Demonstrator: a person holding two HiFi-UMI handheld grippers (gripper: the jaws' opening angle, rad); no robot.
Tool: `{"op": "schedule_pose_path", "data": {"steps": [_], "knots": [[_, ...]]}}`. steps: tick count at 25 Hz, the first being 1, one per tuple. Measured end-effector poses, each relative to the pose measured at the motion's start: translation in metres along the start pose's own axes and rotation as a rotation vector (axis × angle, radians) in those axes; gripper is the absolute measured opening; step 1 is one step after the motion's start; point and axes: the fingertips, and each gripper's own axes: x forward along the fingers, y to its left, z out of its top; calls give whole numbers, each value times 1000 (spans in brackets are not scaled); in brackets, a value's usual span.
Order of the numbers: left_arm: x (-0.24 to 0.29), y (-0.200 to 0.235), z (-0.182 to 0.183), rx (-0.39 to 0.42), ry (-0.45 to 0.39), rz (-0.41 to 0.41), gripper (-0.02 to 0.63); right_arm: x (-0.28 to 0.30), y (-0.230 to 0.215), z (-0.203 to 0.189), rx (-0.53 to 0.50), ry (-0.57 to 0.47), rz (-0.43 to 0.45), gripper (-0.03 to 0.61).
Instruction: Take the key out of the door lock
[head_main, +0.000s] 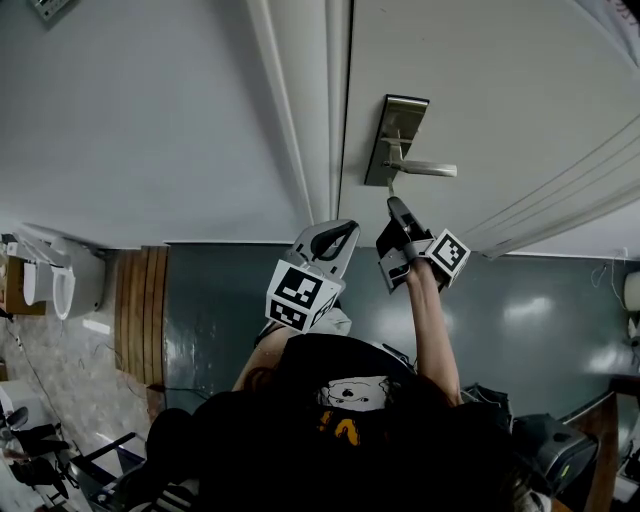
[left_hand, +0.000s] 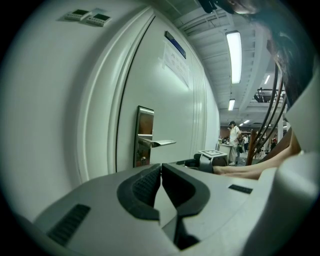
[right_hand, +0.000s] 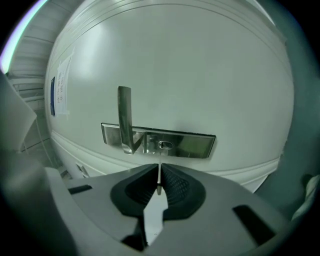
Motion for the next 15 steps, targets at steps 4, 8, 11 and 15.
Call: {"op": "schedule_pose_path", "data": {"steps": [4, 8, 11, 15], "knots": [[-10, -14, -1, 7, 1, -11, 12, -18, 11, -10, -40, 13, 7, 21], [-22, -28, -5, 14, 5, -18, 12, -36, 26, -22, -87, 26, 26, 21], [-47, -49, -10, 27, 7, -19, 12, -64, 42, -42, -121, 35, 51, 21], [-61, -56, -17, 22, 20, -11, 12, -81, 53, -55, -141, 48, 66, 21]]}}
